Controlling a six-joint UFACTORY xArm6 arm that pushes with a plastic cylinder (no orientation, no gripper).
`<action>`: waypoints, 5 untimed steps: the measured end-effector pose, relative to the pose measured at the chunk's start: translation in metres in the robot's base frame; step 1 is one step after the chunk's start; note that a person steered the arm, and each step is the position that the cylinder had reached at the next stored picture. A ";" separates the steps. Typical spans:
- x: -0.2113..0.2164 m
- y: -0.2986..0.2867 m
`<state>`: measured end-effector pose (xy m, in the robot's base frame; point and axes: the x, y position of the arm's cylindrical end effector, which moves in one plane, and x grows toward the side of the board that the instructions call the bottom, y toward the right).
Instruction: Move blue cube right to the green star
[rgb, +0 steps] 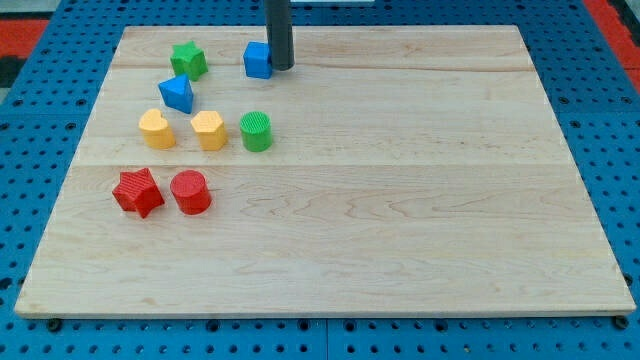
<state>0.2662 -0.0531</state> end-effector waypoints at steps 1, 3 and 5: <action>0.000 -0.001; 0.000 -0.025; -0.038 -0.005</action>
